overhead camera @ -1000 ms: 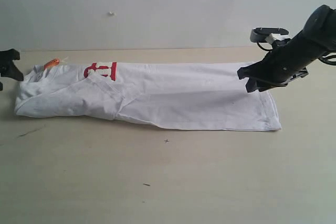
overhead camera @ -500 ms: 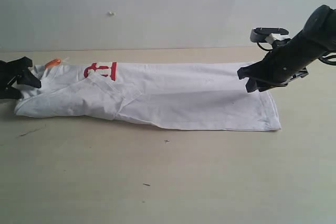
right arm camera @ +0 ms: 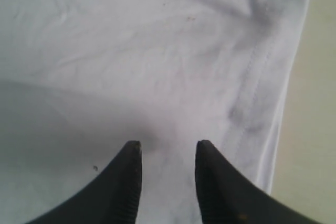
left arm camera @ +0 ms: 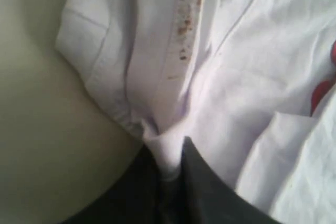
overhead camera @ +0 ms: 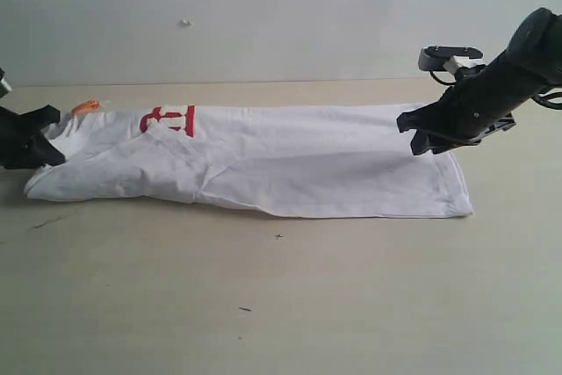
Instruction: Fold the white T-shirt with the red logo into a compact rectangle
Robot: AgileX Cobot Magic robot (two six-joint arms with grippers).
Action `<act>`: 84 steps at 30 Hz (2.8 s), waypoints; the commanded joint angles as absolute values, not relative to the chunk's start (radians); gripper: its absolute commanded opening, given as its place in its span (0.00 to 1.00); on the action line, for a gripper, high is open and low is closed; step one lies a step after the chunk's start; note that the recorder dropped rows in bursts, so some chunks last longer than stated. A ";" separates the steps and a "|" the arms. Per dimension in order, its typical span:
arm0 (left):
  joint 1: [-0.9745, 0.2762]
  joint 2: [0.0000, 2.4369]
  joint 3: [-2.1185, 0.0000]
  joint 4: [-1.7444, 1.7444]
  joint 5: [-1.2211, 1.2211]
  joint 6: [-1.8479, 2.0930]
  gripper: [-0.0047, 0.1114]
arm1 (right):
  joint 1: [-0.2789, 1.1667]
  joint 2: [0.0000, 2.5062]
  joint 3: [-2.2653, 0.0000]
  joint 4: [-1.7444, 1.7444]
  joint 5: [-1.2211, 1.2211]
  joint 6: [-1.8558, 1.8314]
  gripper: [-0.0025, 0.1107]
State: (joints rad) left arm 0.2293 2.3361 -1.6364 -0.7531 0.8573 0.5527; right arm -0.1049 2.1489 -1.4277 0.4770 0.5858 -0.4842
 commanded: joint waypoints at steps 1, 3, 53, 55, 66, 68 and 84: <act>0.194 2.247 -1.652 -0.743 0.925 0.531 0.04 | -0.106 2.121 -1.484 0.498 0.645 -0.435 0.39; 0.162 2.196 -1.672 -0.743 0.948 0.508 0.04 | -0.106 2.106 -1.510 0.498 0.680 -0.410 0.43; -0.431 2.229 -2.018 -0.269 0.894 0.149 0.64 | -0.223 2.199 -1.532 0.538 0.901 -0.335 0.52; -0.429 2.229 -2.010 -0.269 0.889 0.153 0.64 | -0.223 2.211 -1.532 0.537 0.910 -0.335 0.52; -0.429 2.229 -2.000 -0.271 0.879 0.159 0.64 | -0.197 2.227 -1.532 0.561 0.912 -0.357 0.37; -0.429 2.229 -2.000 -0.269 0.890 0.159 0.64 | -0.197 2.197 -1.534 0.500 0.914 -0.339 0.37; -0.429 2.229 -2.000 -0.267 0.928 0.159 0.64 | -0.186 2.202 -1.530 0.471 0.954 -0.286 0.49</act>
